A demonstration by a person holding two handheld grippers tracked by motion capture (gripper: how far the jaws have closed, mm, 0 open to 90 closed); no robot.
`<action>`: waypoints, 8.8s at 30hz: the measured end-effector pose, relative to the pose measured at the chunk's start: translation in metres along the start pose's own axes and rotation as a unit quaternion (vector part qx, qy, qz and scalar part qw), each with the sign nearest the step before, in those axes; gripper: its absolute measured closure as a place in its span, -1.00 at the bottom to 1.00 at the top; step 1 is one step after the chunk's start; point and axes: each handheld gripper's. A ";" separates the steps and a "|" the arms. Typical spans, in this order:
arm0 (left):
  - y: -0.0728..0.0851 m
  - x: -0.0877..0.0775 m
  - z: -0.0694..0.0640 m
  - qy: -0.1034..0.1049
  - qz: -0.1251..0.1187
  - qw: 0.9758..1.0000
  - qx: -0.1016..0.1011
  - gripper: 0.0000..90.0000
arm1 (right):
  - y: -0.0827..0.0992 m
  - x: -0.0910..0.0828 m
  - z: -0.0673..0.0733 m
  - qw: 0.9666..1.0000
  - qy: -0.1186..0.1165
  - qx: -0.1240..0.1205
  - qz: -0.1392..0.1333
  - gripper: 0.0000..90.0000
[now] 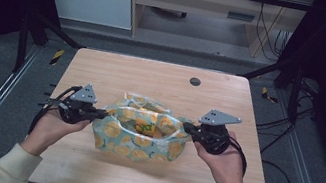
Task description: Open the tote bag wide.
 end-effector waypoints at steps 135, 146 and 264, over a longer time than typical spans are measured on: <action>0.086 0.069 -0.027 0.039 0.101 0.994 -0.005 1.00 | 0.063 0.146 -0.083 0.981 0.053 0.094 0.160 0.99; 0.088 0.071 -0.030 0.044 0.109 0.993 0.000 1.00 | 0.064 0.142 -0.082 0.982 0.049 0.092 0.160 0.89; 0.043 0.085 0.022 -0.103 0.003 0.995 -0.018 0.48 | 0.096 0.029 -0.008 0.993 0.027 0.010 0.118 -0.57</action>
Point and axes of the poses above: each handheld gripper's, and its own axes: x roughly forward along the jaws, y roughly out of its underside, z roughly to its left, and after that the axes turned 13 degrees about -z, right-handed
